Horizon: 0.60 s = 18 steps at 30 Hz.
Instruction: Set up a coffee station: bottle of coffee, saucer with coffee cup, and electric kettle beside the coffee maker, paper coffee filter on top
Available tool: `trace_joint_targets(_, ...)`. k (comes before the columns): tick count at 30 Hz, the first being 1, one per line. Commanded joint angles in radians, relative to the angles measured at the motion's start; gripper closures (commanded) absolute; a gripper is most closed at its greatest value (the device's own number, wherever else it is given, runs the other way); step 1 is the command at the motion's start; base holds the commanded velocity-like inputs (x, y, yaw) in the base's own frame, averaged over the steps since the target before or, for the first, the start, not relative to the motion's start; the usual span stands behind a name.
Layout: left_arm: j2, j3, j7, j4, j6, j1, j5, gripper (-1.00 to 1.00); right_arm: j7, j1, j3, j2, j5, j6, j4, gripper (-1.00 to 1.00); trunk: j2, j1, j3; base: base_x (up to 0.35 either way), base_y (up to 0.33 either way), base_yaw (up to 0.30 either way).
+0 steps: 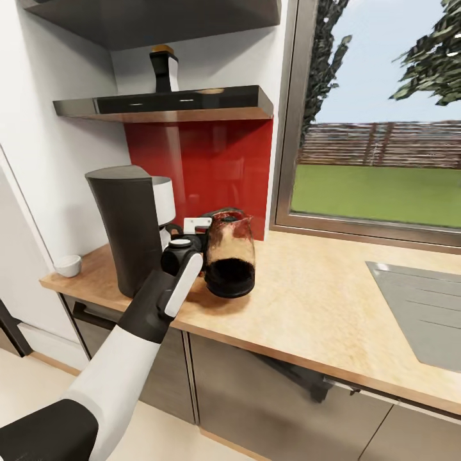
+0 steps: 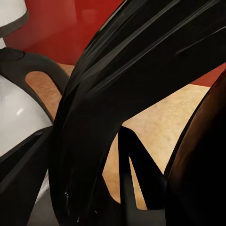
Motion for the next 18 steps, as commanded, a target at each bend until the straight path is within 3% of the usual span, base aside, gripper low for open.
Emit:
trace_joint_targets(1,0.0,-0.002,0.011,-0.001,0.002,-0.001,0.005,1.0,0.001,0.0,-0.003,0.0,0.009,-0.003,0.0,-1.0,-0.001,0.0,-0.001,0.0,0.0,0.0)
trace_joint_targets(10,0.0,0.0,0.011,0.035,0.002,-0.001,0.006,1.0,0.001,-0.001,-0.004,-0.002,0.009,-0.011,0.0,-1.0,-0.001,0.0,-0.001,0.217,0.0,0.0)
trace_joint_targets(18,0.0,-0.011,0.011,0.042,0.002,-0.001,0.008,1.0,0.001,-0.001,-0.004,-0.002,0.009,-0.029,0.001,-1.0,-0.001,0.0,-0.001,0.03,0.0,0.0)
